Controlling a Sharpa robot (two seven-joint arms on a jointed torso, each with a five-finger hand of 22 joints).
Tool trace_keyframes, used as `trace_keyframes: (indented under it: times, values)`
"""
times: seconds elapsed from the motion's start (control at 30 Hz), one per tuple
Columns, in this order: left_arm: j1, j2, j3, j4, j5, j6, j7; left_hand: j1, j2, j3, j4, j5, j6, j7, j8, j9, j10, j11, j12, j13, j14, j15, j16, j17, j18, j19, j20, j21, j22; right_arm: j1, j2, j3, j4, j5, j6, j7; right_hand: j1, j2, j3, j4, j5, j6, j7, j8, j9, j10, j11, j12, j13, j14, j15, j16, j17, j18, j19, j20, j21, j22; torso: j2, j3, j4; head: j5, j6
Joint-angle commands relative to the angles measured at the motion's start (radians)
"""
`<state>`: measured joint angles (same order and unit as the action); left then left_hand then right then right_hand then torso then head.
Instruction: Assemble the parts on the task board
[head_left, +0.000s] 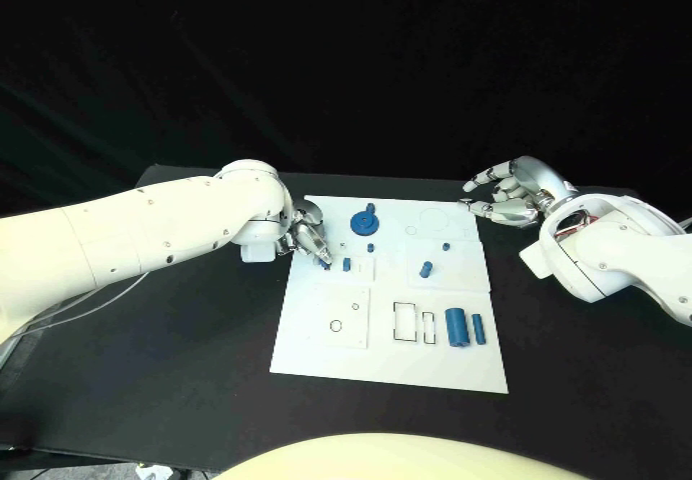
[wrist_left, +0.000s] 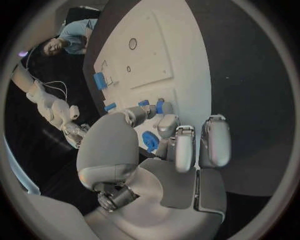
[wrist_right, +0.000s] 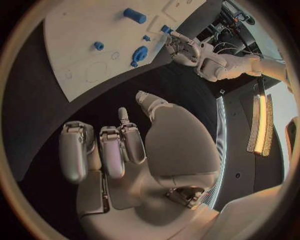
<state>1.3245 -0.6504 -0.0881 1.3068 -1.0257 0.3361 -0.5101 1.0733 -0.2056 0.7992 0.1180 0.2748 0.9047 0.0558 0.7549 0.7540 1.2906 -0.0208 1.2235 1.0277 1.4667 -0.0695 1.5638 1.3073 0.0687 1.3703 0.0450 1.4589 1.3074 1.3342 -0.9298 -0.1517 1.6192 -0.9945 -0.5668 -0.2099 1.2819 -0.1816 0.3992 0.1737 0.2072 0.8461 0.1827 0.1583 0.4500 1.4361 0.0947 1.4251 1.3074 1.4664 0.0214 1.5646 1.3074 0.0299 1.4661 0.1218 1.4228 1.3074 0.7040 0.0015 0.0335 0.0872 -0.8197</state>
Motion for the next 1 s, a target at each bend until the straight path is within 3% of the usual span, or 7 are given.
trace_keyframes:
  times: [0.03, 1.0]
  values:
    - [0.000, -0.001, 0.000, 0.004, 0.026, 0.012, -0.002, 0.011, 0.002, 0.191, -0.198, 0.005, 0.011, -0.005, 0.001, 0.000, 0.009, -0.001, 0.005, 0.002, 0.103, -0.005, 0.005, 0.261, -0.011, 0.000, -0.004, 0.007, 0.042, -0.001, 0.001, 0.000, 0.000, -0.007, 0.002, 0.010, -0.007, -0.001, 0.000, 0.004, 0.003, 0.001, -0.005, 0.003, -0.001, -0.003, -0.002, -0.004, 0.122, 0.104, -0.002, 0.006, 0.263, 0.008, 0.022, 0.001, -0.006, 0.169, 0.000, -0.0004, 0.0004, 0.000, 0.000]
    - [-0.005, 0.004, -0.005, 0.002, -0.003, -0.001, -0.004, 0.011, 0.002, 0.190, -0.199, 0.009, 0.012, -0.005, 0.001, 0.000, 0.009, -0.001, 0.005, 0.002, 0.103, -0.005, 0.005, 0.260, -0.011, 0.000, -0.004, 0.006, 0.042, -0.001, 0.000, 0.000, 0.000, -0.007, 0.003, 0.011, -0.007, -0.001, 0.000, 0.004, 0.003, 0.001, -0.005, 0.003, -0.001, -0.003, -0.002, -0.004, 0.122, 0.104, -0.002, 0.006, 0.263, 0.008, 0.022, 0.001, -0.006, 0.169, 0.001, 0.0003, -0.0004, -0.001, -0.005]
